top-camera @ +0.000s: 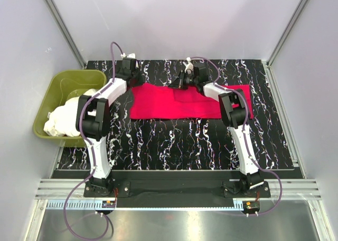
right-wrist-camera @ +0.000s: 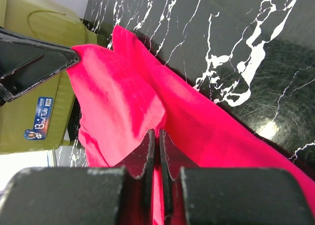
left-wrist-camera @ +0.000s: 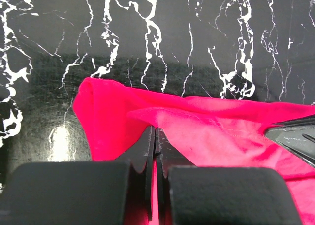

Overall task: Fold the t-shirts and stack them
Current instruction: Fold the tshirt

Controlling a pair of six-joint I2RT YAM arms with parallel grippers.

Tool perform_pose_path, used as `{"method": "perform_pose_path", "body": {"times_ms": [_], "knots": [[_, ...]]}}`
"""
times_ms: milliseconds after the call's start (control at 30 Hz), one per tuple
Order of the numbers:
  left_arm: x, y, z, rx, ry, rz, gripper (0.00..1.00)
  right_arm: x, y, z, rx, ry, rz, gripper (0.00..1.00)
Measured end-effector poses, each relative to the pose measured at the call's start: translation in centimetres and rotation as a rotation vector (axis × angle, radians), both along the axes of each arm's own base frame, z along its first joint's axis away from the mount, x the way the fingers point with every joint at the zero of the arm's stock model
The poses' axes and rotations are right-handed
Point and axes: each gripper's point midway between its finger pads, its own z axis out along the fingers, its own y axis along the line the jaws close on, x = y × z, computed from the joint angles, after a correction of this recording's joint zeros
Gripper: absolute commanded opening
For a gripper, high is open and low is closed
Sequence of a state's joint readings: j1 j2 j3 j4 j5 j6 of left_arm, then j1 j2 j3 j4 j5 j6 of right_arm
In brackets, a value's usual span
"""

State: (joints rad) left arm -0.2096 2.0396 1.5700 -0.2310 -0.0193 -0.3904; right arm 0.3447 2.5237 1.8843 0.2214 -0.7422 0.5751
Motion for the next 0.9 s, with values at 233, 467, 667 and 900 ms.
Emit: {"method": "perform_pose_path", "body": {"times_ms": [233, 467, 667, 900], "knots": [[0.1, 0.4, -0.1, 0.016, -0.001, 0.016, 0.0, -0.1, 0.0, -0.1, 0.004, -0.001, -0.001, 0.03], [-0.8, 0.8, -0.9, 0.025, 0.005, 0.025, 0.0, -1.0, -0.3, -1.8, 0.003, 0.028, -0.007, 0.02], [-1.1, 1.0, -0.7, 0.029, -0.004, 0.031, 0.0, -0.6, -0.4, -1.3, 0.007, 0.015, -0.028, 0.02], [-1.0, 1.3, 0.4, 0.037, -0.035, 0.039, 0.0, -0.2, -0.4, 0.0, 0.017, -0.013, -0.035, 0.03]]}}
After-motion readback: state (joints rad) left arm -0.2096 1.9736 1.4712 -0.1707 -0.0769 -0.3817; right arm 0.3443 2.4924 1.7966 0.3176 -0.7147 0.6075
